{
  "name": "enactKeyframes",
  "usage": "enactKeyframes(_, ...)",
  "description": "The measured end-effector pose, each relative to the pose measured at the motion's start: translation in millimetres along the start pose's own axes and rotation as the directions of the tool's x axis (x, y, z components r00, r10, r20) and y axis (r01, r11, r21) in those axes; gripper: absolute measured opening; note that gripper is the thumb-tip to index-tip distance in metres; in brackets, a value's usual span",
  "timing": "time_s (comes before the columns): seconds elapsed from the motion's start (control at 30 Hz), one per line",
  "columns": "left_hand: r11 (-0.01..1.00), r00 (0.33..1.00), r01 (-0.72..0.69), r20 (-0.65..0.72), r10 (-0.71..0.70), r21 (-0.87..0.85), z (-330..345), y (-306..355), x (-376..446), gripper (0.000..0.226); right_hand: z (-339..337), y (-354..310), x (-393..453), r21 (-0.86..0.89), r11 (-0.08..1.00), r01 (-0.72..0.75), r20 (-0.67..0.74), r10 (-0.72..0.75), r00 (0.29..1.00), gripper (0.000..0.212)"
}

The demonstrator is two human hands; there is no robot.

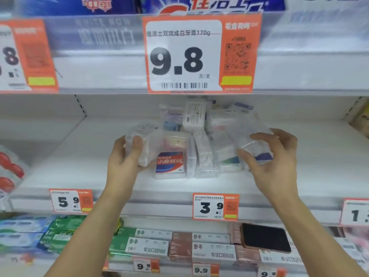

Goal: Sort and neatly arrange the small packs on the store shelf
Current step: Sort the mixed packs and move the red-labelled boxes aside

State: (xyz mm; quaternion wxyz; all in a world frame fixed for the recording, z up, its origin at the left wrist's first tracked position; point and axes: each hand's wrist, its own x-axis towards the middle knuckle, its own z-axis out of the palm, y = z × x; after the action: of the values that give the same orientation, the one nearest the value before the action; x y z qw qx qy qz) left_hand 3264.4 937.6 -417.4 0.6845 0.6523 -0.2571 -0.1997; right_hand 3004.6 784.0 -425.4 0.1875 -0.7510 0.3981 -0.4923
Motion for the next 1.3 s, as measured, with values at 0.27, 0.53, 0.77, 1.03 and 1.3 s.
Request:
enactKeyframes(0.27,0.886,0.963,0.271,0.108,-0.249,-0.377,-3,15,-15,0.05,7,-17,-6,0.16,0.984,0.077,-0.099,-0.062,0.993,0.043)
enactKeyframes(0.53,0.838,0.956,0.283,0.207,-0.208,-0.466,-7,24,-21,0.043,17,-52,-12,0.637,0.763,-0.11,0.017,0.129,0.992,0.027)
enactKeyframes(0.77,0.98,0.983,-0.036,0.17,0.07,-0.194,-12,18,-25,0.037,14,-75,-10,0.778,0.466,-0.422,0.267,0.363,0.893,0.016)
enactKeyframes(1.03,0.652,0.878,-0.429,0.118,0.464,0.625,-55,13,-23,0.056,35,-105,-32,0.641,0.763,-0.088,0.034,0.086,0.996,0.036)
enactKeyframes(1.3,0.594,0.944,-0.155,-0.059,0.325,0.79,-125,4,4,0.056,123,-159,-60,0.376,0.918,0.125,0.118,-0.181,0.976,0.039)
